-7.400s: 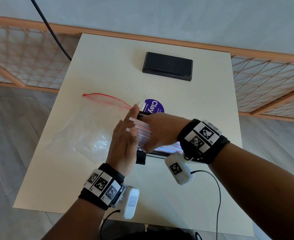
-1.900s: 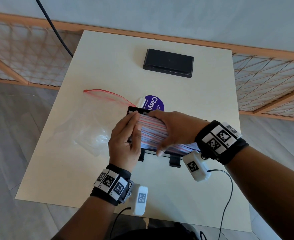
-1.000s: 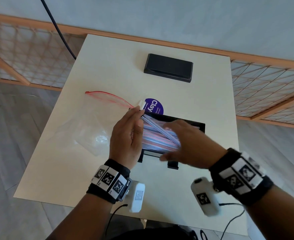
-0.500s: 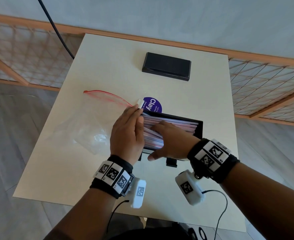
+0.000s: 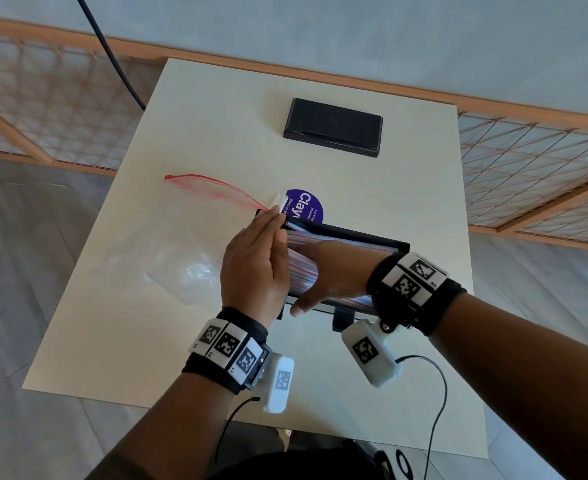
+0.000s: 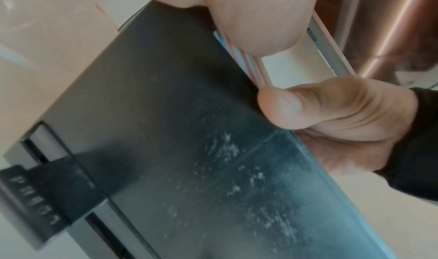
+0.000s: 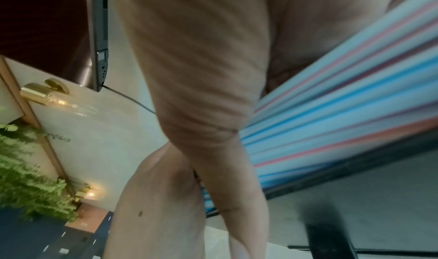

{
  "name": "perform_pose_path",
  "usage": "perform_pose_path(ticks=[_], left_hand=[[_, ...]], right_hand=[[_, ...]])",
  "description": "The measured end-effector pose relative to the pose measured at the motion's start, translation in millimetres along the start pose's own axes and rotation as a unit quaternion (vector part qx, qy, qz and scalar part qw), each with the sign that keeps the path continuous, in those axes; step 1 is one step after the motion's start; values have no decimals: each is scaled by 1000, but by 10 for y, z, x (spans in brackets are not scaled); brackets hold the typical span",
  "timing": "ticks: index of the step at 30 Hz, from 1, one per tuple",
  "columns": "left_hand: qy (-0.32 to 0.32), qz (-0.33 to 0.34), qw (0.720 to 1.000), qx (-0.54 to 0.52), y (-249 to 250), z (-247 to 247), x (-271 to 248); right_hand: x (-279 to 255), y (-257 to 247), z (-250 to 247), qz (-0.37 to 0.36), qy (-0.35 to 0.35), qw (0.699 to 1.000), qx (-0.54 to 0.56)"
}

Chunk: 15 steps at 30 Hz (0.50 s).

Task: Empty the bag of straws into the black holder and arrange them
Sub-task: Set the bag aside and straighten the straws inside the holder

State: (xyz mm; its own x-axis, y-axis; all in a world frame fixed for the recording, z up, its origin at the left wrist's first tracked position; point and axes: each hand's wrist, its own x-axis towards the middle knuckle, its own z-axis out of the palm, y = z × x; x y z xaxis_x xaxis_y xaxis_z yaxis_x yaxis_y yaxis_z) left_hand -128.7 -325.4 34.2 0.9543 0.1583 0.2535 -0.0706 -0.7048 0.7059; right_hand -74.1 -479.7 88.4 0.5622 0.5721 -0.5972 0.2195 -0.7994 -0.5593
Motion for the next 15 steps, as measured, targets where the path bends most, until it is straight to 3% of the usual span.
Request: perform_pose_path(ticks=[9,15], left_hand=[[8,0,1000,-8,-20,17,9],[5,-14,1000,-18,10,5,13]], right_hand=[[128,35,-119,32,-47,998,-20],[158,3,-237,16,-72,997,-11]])
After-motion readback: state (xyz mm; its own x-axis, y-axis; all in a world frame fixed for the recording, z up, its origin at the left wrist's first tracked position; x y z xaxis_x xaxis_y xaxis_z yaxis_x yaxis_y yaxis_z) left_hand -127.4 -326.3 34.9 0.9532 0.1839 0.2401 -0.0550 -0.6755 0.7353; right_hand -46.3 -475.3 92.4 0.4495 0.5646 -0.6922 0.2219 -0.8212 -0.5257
